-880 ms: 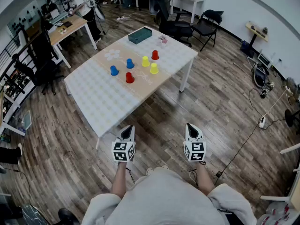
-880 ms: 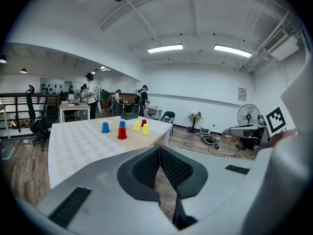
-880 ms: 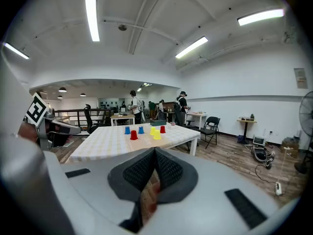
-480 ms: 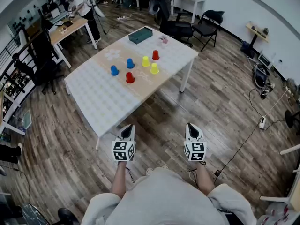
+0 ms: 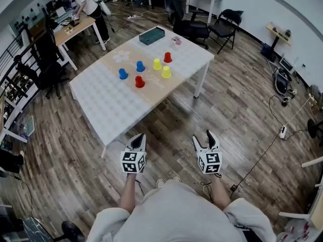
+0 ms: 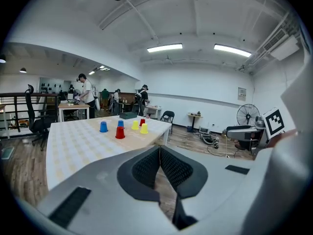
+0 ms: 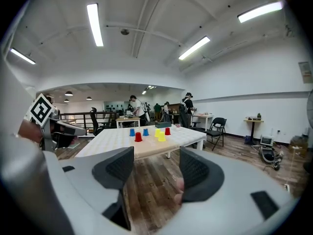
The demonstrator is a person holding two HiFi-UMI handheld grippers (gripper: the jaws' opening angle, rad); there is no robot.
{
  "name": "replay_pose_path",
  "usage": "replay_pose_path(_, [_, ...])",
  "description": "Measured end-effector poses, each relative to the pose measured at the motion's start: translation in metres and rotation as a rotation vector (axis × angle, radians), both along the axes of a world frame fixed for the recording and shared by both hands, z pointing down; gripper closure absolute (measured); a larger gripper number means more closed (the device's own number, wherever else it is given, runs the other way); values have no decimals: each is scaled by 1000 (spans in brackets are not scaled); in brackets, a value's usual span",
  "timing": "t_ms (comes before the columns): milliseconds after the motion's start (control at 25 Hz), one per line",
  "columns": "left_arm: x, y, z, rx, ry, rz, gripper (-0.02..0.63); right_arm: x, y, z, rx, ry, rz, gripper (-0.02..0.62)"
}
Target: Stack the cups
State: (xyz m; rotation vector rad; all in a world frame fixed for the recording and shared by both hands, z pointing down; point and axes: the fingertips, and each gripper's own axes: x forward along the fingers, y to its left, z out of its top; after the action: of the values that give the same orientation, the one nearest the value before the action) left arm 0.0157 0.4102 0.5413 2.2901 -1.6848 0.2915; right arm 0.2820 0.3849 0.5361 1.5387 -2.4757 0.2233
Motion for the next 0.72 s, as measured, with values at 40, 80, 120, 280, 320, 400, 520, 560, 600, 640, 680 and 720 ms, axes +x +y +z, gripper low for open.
replay_pose_path(40, [1,-1,0,-2,0,0,592,1,0,0,-2,0,-2,317])
replay_pose_path(80, [2,-1,1,-4,0,-1,592,2,-1,1,-4,0,-3,318])
replay_pose_path(120, [4,-2,0,-5,0,-1,592,3,-1,1,-6,1,-5,319])
replay_pose_path(280, [11,-2,1,-12,0,-1,592,7,1,3,-17,2,-14,330])
replay_pose_path(320, [14,-3,2,-13,0,-1,592,8,1,4,-18,4,-17,333])
replay_pose_path(400, [19,-5,4,-15,1,-3,592,11,-1,7,-22,8,-25,338])
replay_pose_path(520, [27,-10,5,-17,2,-3,592,16,-7,9,-24,12,-30,341])
replay_pose_path(560, [28,-11,6,-19,2,-2,592,17,-9,9,-25,12,-30,341])
replay_pose_path(600, [28,-13,6,-22,1,-1,591,17,-11,9,-25,11,-29,342])
replay_pose_path(640, [29,-15,7,-25,0,0,592,16,-13,9,-25,9,-28,342])
replay_pose_path(680, [29,-17,9,-27,0,1,592,16,-15,10,-25,9,-27,343])
replay_pose_path(720, [30,-20,10,-29,0,3,592,17,-18,11,-26,10,-26,344])
